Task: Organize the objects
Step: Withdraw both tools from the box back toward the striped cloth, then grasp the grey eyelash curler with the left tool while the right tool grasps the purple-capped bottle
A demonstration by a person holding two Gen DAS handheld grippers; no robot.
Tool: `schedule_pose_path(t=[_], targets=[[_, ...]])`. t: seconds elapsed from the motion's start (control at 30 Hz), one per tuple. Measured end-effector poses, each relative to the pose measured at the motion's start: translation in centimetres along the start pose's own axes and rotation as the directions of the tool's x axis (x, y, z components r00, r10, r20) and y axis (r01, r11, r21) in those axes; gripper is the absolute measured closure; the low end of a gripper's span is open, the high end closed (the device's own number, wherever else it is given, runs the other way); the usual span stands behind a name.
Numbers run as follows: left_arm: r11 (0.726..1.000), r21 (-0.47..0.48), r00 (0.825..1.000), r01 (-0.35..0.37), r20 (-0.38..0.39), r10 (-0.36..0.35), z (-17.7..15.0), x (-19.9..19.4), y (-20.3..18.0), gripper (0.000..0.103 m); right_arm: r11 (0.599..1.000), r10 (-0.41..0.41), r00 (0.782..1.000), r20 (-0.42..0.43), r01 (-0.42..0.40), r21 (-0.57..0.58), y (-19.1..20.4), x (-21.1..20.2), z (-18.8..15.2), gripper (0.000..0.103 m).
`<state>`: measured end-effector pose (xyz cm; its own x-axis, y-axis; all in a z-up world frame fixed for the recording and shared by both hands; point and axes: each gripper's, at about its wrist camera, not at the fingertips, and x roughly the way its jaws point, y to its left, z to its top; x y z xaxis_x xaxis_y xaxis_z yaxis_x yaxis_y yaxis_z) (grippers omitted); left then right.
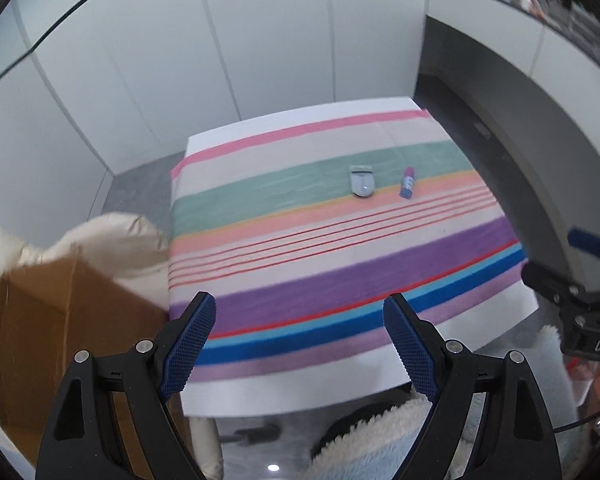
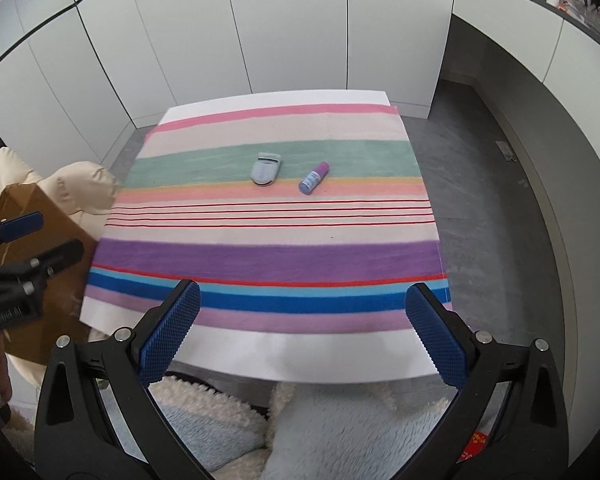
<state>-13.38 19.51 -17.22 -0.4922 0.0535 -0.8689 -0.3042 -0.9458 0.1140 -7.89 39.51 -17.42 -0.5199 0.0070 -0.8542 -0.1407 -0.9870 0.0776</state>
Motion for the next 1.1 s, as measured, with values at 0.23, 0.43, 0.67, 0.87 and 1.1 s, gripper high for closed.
schedule_pose_path(t=[0.23, 0.43, 0.67, 0.87, 1.1], targets=[[0.999, 0.008, 0.999, 0.034, -0.018, -0.034, 3.2, 5.2, -2.0, 0.016, 0.996, 0.023, 1.0, 0.018, -0.021, -0.09, -0.4, 4.6, 2.3, 0.0], [0.998, -0.023, 0.996, 0.063, -0.057, -0.064, 5.6, 11.4, -2.6, 0.016, 0.975, 0.106, 0.994, 0.029, -0.098, -0.2, -2.6, 11.4, 4.6, 0.0], [0.992, -0.082, 0.987, 0.098, -0.116, -0.107, 7.1, 17.5, -2.4, 0.016, 0.927, 0.099, 0.995, 0.028, -0.081, -0.366, -2.4, 18.8, 6.6, 0.0], [0.984, -0.112, 0.981, 0.138, -0.121, -0.151, 8.5, 20.6, -1.9, 0.016, 0.897, 0.139, 0.99, 0.021, -0.117, -0.425, -2.0, 22.8, 8.3, 0.014], [0.983, -0.126, 0.98, 0.134, -0.129, -0.15, 9.9, 23.1, -2.6, 0.016, 0.86, 0.18, 0.984, 0.014, -0.15, -0.488, -1.3, 24.2, 8.2, 0.068]])
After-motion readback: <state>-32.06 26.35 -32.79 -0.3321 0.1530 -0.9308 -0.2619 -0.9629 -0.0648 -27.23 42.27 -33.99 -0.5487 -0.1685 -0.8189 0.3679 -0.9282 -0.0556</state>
